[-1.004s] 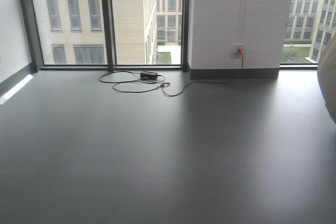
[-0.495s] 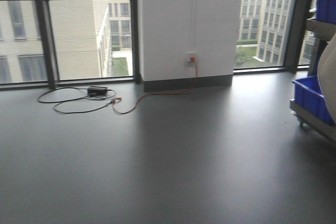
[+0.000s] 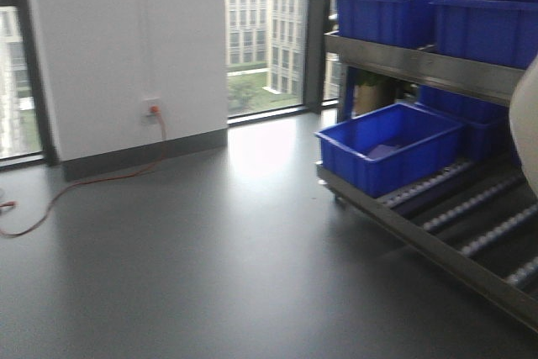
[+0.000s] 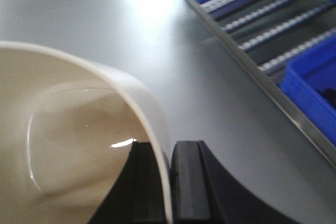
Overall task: Move white bin to right shelf second layer
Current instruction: 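Drive up to the roller-track rack and face its shelves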
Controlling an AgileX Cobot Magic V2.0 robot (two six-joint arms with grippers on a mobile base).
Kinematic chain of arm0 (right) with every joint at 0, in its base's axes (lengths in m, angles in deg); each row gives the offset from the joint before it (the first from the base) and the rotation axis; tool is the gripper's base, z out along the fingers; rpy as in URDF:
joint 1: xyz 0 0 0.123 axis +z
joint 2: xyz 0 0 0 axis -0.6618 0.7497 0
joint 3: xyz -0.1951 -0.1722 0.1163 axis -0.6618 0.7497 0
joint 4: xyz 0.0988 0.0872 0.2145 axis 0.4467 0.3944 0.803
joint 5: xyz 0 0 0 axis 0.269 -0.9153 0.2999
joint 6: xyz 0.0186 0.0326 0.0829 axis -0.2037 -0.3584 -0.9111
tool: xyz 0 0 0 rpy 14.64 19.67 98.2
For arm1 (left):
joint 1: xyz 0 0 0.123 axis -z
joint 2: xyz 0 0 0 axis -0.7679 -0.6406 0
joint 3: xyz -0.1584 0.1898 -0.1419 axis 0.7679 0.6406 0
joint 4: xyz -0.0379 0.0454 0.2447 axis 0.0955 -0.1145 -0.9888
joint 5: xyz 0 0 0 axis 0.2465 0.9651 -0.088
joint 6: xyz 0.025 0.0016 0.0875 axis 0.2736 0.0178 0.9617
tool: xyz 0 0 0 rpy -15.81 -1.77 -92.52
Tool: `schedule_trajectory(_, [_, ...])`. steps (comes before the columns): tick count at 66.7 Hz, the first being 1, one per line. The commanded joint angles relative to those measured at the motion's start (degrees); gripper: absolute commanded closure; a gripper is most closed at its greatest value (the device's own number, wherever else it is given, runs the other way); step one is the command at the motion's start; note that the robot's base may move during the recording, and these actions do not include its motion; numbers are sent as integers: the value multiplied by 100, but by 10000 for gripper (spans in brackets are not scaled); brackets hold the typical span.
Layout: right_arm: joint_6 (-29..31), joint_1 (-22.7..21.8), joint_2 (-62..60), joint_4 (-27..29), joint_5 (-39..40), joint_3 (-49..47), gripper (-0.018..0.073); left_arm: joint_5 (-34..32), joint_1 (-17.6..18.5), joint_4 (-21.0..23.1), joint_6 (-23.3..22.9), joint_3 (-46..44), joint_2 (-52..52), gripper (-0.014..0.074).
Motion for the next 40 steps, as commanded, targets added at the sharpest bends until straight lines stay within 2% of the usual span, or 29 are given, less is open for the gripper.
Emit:
schedule_trajectory(1, [23,-46,4,36,527,-176,466,-498,4,0,-17,211,87,512])
schedule_trajectory(40, [23,-46,4,36,527,-176,466,-498,4,0,-17,211,87,512])
